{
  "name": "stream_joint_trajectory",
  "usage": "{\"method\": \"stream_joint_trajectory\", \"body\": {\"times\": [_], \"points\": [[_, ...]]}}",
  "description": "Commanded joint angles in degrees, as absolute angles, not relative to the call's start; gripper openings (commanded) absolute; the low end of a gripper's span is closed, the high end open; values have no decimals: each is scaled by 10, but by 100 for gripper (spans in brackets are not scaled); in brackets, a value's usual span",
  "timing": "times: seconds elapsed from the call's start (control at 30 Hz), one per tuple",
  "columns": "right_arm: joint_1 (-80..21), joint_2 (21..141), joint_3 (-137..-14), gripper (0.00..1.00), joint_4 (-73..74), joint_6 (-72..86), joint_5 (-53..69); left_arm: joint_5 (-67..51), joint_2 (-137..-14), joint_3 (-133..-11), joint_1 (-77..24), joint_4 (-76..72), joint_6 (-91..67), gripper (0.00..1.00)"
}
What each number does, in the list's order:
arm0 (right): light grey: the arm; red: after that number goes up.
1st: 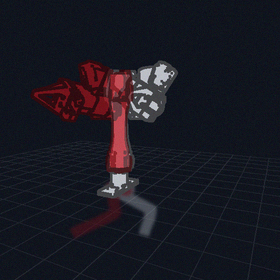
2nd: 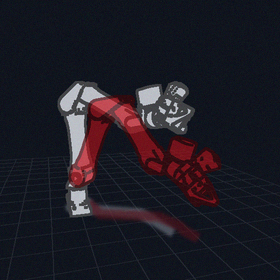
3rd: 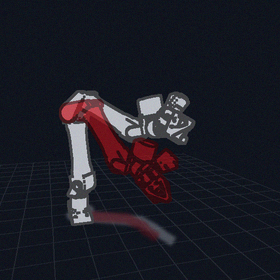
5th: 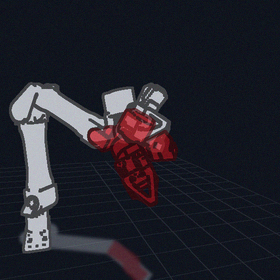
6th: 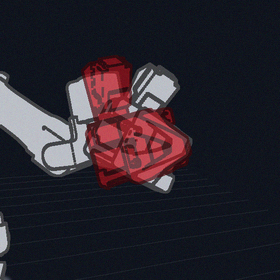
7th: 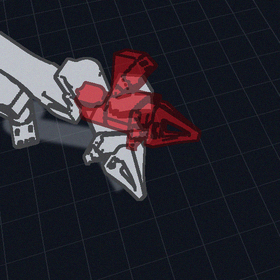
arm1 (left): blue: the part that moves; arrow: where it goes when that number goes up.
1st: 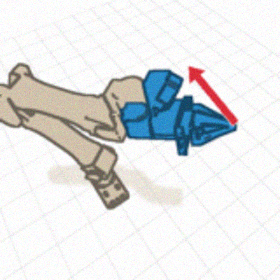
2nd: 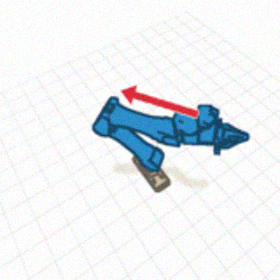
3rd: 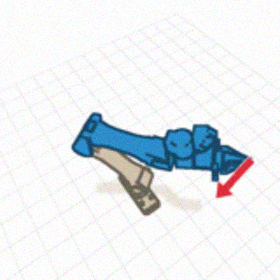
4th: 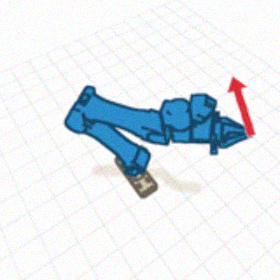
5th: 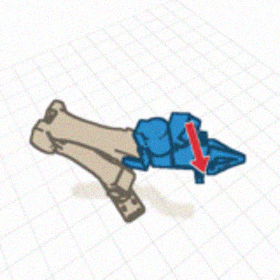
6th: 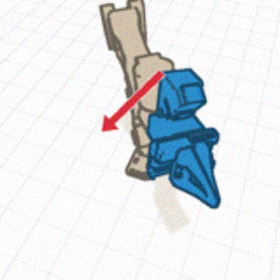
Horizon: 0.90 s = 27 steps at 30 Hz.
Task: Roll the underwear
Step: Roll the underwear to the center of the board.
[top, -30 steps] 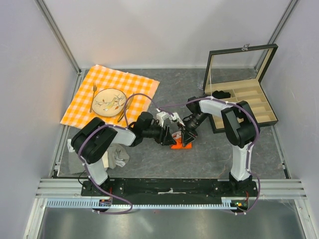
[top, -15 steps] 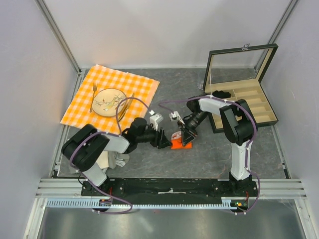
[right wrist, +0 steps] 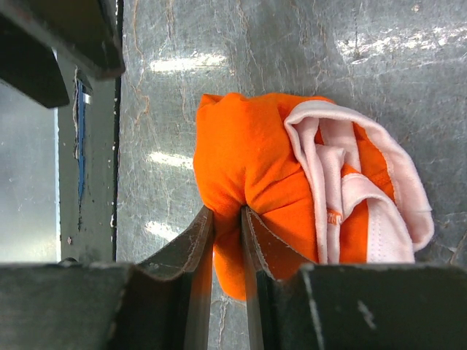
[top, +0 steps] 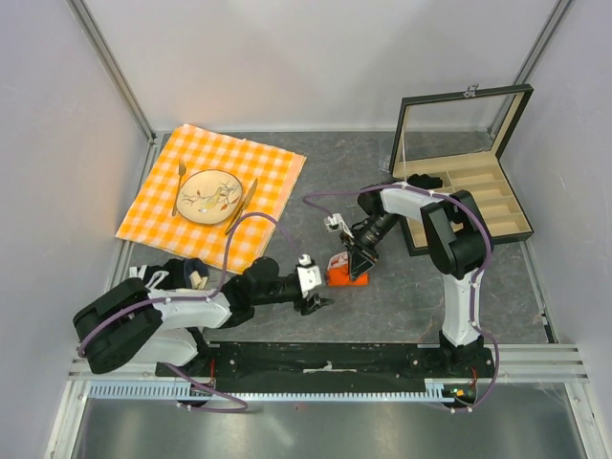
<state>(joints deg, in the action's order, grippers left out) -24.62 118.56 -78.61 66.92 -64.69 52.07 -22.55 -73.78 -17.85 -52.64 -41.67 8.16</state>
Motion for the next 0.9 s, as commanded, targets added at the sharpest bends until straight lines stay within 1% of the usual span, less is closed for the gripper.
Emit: {"method": "stream_joint_trajectory", "body": {"times": [0.0,0.13,0.3,0.53,0.6,0.63,0.67,0.7,0.73,0.77,0.8,0.83,0.87], "points": [[-247,1208,-788,27,653,-653,484,-146,-764,-228,-572,-353,286,66],[-247,1209,-788,27,654,-652,483,-84,-815,-278,-600,-333,323,66],[-248,1210,-787,27,654,-651,484,-72,-866,-315,-601,-341,327,66],[-247,1210,-785,27,653,-651,483,-40,-932,-350,-600,-309,323,62],[-247,1210,-785,27,654,-651,483,-33,-941,-363,-600,-297,322,58],[-247,1209,-784,27,654,-651,483,-31,-948,-369,-599,-277,320,55],[-247,1208,-783,27,654,-651,483,-29,-956,-374,-599,-266,316,39],[-247,1204,-782,29,654,-651,483,-32,-960,-385,-596,-257,310,29],[-246,1202,-782,30,655,-650,483,-37,-962,-388,-594,-235,295,21],[-245,1201,-781,31,655,-650,483,-34,-965,-393,-592,-225,280,15],[-245,1195,-781,32,656,-650,484,-38,-965,-408,-582,-207,263,13],[-244,1191,-781,33,657,-650,488,-46,-966,-418,-576,-186,233,9],[-242,1186,-780,34,659,-650,490,-52,-969,-437,-570,-147,216,2]]}}
